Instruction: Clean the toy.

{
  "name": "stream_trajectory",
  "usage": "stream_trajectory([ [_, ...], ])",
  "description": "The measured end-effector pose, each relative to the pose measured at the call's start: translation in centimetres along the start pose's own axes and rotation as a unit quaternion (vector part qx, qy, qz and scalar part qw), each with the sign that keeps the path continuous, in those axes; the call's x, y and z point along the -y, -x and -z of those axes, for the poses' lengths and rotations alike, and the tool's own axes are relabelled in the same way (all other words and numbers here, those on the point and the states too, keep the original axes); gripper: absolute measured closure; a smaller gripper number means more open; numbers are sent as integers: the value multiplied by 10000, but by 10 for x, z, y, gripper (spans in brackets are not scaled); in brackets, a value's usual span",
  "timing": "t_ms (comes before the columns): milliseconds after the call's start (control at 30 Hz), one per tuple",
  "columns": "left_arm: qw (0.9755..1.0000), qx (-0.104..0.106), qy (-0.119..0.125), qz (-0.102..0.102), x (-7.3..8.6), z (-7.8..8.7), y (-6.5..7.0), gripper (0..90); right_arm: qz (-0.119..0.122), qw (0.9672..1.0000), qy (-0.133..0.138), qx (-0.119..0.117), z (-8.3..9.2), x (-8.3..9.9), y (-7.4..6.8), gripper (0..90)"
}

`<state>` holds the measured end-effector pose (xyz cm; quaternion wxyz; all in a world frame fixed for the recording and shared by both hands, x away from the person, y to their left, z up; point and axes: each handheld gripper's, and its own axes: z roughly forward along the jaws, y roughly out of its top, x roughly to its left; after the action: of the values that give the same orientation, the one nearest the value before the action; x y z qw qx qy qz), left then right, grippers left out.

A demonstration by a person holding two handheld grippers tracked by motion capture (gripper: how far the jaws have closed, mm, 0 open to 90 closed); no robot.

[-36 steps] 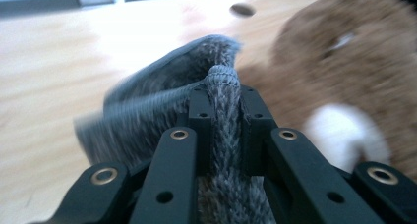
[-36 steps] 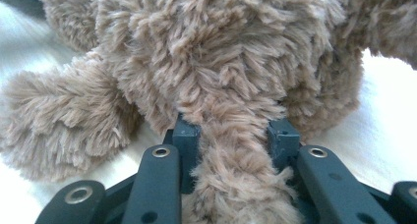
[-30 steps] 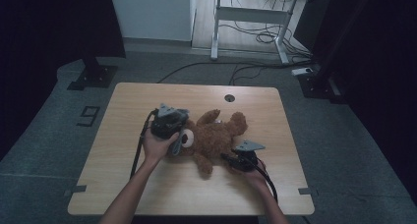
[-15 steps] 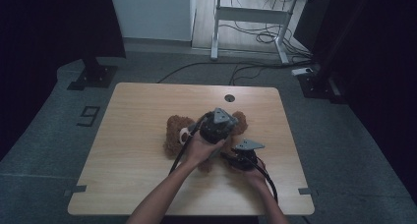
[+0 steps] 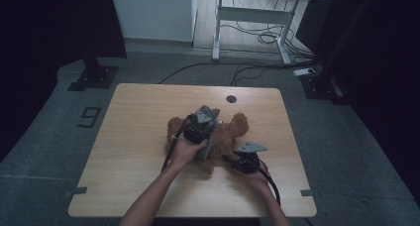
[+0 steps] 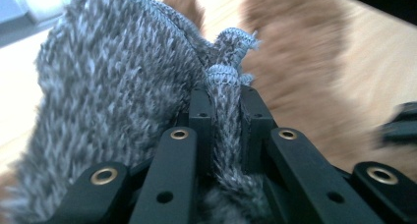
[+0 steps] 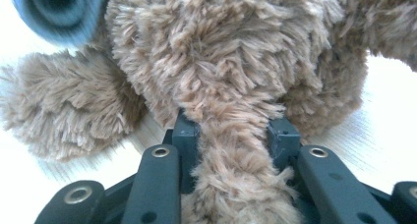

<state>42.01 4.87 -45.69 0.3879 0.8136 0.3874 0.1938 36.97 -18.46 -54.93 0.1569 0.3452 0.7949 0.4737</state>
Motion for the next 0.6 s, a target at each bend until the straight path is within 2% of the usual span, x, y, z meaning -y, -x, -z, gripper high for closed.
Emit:
stream_trajectory([
  [67,9996,94,88,270,7,9,-17,791,45,10000,-9,7,0,0,-1,662],
  [100,9986,113,235,460,10,16,-25,791,80,10000,-11,22,0,0,-2,662],
  [200,9970,56,389,665,15,30,-43,790,92,9999,-38,33,0,0,-3,662],
  [333,9959,-293,386,759,25,46,-64,791,70,10000,-48,37,0,0,-3,662],
  [400,9952,-344,328,856,33,49,-71,793,52,10000,-44,35,0,0,-2,661],
  [467,9934,-251,360,1056,42,52,-79,793,41,10000,-52,40,-1,0,-3,661],
  [500,9929,-271,352,1101,47,53,-83,793,35,10000,-52,46,-1,0,-3,661],
  [567,9930,-472,194,1061,56,55,-89,794,13,10000,-52,52,-1,0,-3,661],
  [600,9923,-566,132,1091,63,55,-92,794,-4,10000,-51,51,-1,0,-3,661],
])
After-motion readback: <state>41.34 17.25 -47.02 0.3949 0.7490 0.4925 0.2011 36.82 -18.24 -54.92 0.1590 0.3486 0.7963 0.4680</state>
